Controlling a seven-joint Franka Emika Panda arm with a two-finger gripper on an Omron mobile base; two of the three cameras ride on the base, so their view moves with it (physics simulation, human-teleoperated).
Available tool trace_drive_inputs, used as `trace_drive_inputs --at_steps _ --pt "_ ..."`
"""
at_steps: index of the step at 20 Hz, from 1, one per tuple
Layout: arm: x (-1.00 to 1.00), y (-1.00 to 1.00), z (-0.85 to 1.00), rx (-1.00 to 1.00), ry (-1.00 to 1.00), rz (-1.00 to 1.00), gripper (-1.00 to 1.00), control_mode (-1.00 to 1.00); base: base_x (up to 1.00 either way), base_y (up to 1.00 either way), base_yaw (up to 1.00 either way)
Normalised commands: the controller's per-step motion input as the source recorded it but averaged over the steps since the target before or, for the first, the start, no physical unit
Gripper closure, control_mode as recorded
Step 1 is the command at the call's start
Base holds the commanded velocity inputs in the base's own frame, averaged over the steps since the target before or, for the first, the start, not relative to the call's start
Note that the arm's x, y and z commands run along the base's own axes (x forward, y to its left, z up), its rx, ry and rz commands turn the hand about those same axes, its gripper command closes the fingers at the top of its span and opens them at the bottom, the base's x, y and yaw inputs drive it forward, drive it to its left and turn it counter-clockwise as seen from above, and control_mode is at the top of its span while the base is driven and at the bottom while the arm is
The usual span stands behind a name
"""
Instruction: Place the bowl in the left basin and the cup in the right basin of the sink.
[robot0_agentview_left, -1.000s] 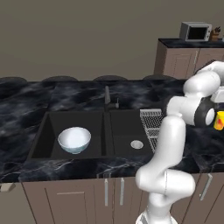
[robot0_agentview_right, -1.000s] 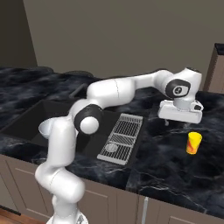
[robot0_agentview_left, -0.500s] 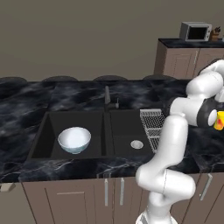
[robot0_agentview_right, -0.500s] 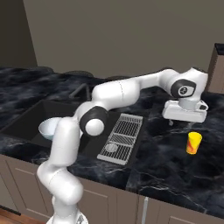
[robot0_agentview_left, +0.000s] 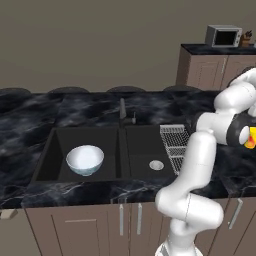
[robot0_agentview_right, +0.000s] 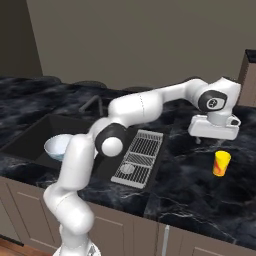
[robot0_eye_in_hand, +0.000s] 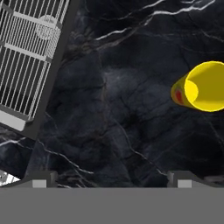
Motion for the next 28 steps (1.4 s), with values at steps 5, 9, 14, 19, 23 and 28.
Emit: trace_drive_inputs --at_steps 5,9,14,19,23,28 --pt "0.00 -0.17 -0.05 0.00 0.00 0.00 -1.00 -1.00 0.00 0.00 0.00" --pt "0.01 -0.13 -0.09 0.00 0.00 0.00 -1.00 -1.00 0.00 0.00 0.00" --pt "0.10 0.00 -0.19 0.00 0.00 0.00 -1.00 -1.00 0.00 0.00 0.00" --pt "0.18 0.00 -0.22 0.00 0.00 0.00 -1.00 -1.00 0.00 0.00 0.00" --pt "0.16 -0.04 -0.17 -0.04 0.00 0.00 -1.00 -1.00 0.00 0.00 0.00" --pt "0.16 -0.09 -0.18 -0.06 0.00 0.00 -1.00 -1.00 0.00 0.00 0.00"
